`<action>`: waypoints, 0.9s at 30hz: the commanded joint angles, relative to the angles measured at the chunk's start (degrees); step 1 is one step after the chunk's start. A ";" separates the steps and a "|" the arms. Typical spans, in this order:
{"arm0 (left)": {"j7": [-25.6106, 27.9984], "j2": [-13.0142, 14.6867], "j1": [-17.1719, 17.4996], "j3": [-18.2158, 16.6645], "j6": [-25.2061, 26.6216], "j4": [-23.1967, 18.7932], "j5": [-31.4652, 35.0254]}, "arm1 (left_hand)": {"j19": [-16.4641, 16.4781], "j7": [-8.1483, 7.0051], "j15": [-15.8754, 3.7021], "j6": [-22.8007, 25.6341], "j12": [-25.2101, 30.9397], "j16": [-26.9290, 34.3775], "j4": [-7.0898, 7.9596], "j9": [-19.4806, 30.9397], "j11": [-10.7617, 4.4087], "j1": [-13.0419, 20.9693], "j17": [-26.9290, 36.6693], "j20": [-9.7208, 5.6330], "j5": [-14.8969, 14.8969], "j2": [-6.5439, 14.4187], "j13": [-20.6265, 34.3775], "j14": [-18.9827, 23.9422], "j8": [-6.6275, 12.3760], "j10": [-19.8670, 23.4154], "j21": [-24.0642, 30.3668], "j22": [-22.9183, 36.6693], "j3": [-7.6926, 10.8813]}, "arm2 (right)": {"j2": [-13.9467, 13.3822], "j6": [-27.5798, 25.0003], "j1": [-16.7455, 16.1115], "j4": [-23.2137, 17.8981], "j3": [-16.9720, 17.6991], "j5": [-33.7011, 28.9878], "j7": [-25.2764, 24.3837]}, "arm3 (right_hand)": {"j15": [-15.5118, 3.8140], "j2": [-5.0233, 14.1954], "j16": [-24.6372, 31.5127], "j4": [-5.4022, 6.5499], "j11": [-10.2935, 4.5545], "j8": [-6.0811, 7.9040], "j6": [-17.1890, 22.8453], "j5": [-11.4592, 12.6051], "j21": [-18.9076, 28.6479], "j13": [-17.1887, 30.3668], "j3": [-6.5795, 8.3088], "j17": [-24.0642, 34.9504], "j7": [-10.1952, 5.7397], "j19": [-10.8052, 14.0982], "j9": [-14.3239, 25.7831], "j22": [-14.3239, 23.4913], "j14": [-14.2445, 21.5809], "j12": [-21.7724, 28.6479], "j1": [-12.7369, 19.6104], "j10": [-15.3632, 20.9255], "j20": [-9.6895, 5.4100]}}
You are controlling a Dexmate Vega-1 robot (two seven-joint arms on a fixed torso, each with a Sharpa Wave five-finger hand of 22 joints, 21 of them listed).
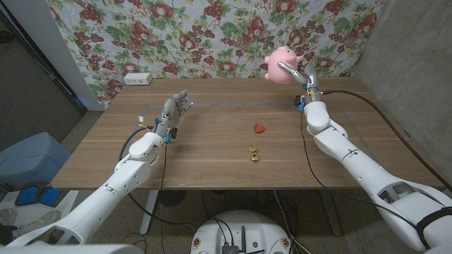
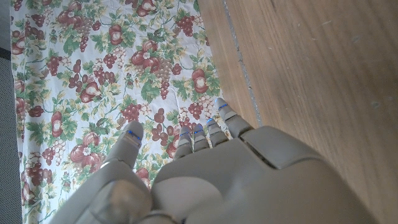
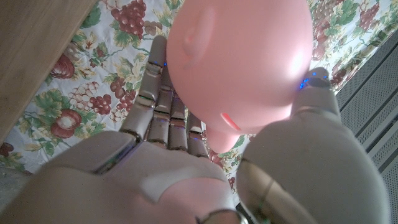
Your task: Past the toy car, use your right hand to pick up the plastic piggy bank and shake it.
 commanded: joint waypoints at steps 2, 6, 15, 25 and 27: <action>-0.08 0.00 0.07 0.15 -0.03 -0.21 0.09 | 0.56 0.18 -0.74 0.16 0.14 0.00 -0.04 0.25 -0.08 -0.34 0.11 -0.15 0.10 2.11 0.24 0.05 0.21 0.36 -0.19 0.17 0.25 | -0.50 -0.43 -1.13 -1.34 0.84 0.65 -0.26 | -23.69 11.74 16.09 0.39 -18.74 2.20 32.02 24.18 0.65 14.57 15.77 27.69 -5.24 -2.34 9.92 0.08 25.85 9.47 10.70 26.95 -1.74; -0.14 0.01 0.03 0.21 -0.06 -0.18 0.16 | 0.55 0.19 -0.76 0.17 0.14 0.02 -0.04 0.26 -0.04 -0.35 0.12 -0.15 0.09 2.11 0.24 0.09 0.21 0.37 -0.20 0.17 0.25 | -2.46 -2.72 -1.02 -3.08 0.42 1.03 2.76 | -23.69 11.72 16.16 0.36 -18.82 2.14 31.92 24.29 0.87 14.60 15.76 27.71 -5.33 -2.43 9.97 0.02 25.77 9.45 10.68 26.90 -1.74; -0.27 0.01 -0.23 0.30 0.11 -0.08 0.18 | 0.55 0.16 -0.82 0.18 0.12 0.02 -0.04 0.25 -0.09 -0.34 0.12 -0.11 0.10 2.14 0.24 0.07 0.21 0.33 -0.21 0.17 0.27 | -7.79 -10.04 0.53 -7.49 -1.43 1.83 12.04 | -23.65 11.69 16.30 0.36 -18.72 1.96 31.86 24.51 1.36 14.68 15.70 27.72 -5.38 -3.17 10.02 -0.13 25.38 9.34 10.53 26.68 -1.69; -0.28 -0.08 -0.51 0.38 0.31 0.20 0.16 | 0.56 0.13 -0.76 0.11 0.12 0.00 -0.09 0.25 -0.07 -0.32 0.11 -0.12 0.09 2.11 0.24 0.05 0.19 0.32 -0.21 0.18 0.27 | -10.69 -14.90 3.27 -8.37 -3.17 4.04 20.80 | -23.64 11.82 16.61 0.35 -18.43 1.86 31.71 24.73 2.13 14.72 15.59 27.74 -5.13 -3.73 10.34 -0.34 25.07 9.24 10.43 26.55 -1.42; -0.38 -0.15 -0.62 0.40 0.32 0.34 0.10 | 0.56 0.13 -0.75 0.13 0.13 0.00 -0.10 0.25 -0.06 -0.31 0.10 -0.13 0.09 2.11 0.24 0.05 0.19 0.33 -0.21 0.18 0.27 | -11.12 -15.73 3.88 -8.37 -3.55 4.32 22.27 | -23.62 11.88 16.65 0.39 -18.28 1.81 31.79 24.77 2.31 14.84 15.57 27.72 -5.06 -3.84 10.29 -0.38 24.97 9.27 10.37 26.51 -1.34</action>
